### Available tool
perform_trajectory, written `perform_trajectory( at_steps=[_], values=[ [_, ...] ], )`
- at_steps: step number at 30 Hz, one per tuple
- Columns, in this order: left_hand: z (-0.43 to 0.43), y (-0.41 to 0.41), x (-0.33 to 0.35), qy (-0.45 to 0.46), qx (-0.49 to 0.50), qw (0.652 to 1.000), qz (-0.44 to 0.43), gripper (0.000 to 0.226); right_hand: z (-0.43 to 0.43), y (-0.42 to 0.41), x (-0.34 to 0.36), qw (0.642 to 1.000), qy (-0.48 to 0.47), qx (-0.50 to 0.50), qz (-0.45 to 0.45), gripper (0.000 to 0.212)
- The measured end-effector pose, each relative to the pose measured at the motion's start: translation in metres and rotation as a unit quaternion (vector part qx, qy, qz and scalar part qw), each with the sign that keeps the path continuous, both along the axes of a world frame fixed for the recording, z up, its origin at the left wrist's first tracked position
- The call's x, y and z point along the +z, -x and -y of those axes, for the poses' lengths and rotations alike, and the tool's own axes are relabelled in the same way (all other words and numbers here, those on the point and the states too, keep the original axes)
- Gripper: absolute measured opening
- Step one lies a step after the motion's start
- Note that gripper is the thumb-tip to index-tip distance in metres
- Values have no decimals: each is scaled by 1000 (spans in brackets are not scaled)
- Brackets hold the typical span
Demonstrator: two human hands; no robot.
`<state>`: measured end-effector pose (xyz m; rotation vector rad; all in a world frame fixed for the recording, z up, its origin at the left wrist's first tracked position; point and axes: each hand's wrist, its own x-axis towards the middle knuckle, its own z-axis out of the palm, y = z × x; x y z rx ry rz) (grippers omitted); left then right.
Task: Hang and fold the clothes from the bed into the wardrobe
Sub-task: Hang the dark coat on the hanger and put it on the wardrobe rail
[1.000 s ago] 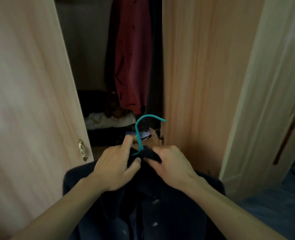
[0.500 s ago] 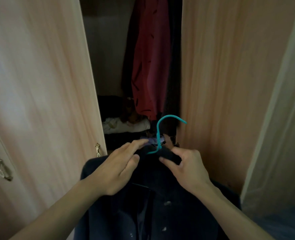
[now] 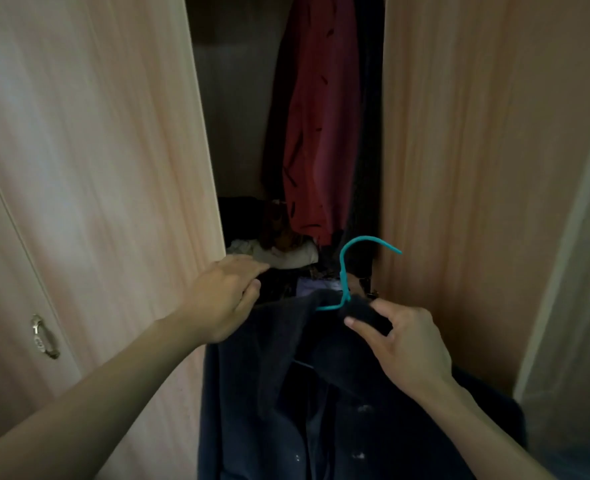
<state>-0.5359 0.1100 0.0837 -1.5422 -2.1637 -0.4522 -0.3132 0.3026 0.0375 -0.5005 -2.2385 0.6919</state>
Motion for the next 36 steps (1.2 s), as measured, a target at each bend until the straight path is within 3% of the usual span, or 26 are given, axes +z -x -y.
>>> perform_trajectory(
  at_steps=[4,9,18,25,36],
  values=[
    [0,41,9,87,84,986,-117,57,12,12,2,999,-33,-20,8,23],
    [0,85,6,153,124,960,-200,63,28,34,11,997,-76,-21,23,36],
    [-20,149,-10,239,159,930,-230,68,42,55,12,985,-162,-56,-7,29],
    [-42,165,-22,318,192,870,-324,66,49,66,9,984,-172,-45,-7,34],
    [-41,177,-31,309,232,839,-383,49,67,94,2,988,-155,-5,11,29]
  ],
)
